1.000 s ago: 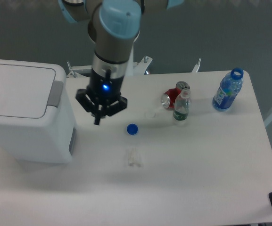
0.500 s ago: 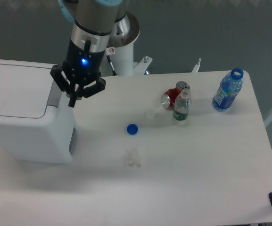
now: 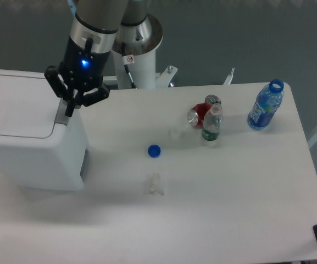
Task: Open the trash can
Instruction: 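Lower the gripper onto the grey lid handle of the bin, then push the lid handle to swing the bin lid open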
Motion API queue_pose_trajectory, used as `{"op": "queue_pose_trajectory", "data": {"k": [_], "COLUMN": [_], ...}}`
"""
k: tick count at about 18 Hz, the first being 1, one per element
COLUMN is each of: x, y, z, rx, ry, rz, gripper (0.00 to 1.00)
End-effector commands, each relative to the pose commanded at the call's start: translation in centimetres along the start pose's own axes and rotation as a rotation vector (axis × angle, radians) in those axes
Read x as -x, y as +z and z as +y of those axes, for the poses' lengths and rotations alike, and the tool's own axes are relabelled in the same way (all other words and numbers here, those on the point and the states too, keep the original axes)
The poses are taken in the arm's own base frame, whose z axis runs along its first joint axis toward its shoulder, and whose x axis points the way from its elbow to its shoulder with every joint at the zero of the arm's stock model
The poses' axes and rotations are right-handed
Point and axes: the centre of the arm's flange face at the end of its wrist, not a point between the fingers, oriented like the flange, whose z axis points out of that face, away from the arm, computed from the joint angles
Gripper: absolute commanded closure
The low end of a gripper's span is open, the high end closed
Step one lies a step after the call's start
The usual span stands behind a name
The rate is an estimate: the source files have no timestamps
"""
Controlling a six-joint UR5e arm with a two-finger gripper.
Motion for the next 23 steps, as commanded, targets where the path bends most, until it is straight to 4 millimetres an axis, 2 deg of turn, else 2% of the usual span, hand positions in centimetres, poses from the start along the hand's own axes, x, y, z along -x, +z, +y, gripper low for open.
{"op": "queue_pose_trajectory", "data": {"k": [7,23], "x": [0.3,0.5], "y": [1.1,1.2], "z": [0.6,0.6], "rx": [0.023,0.024], "ry": [-0.009,-0.013], "rz": [0.007,0.007], "gripper": [1.0,1.0]}}
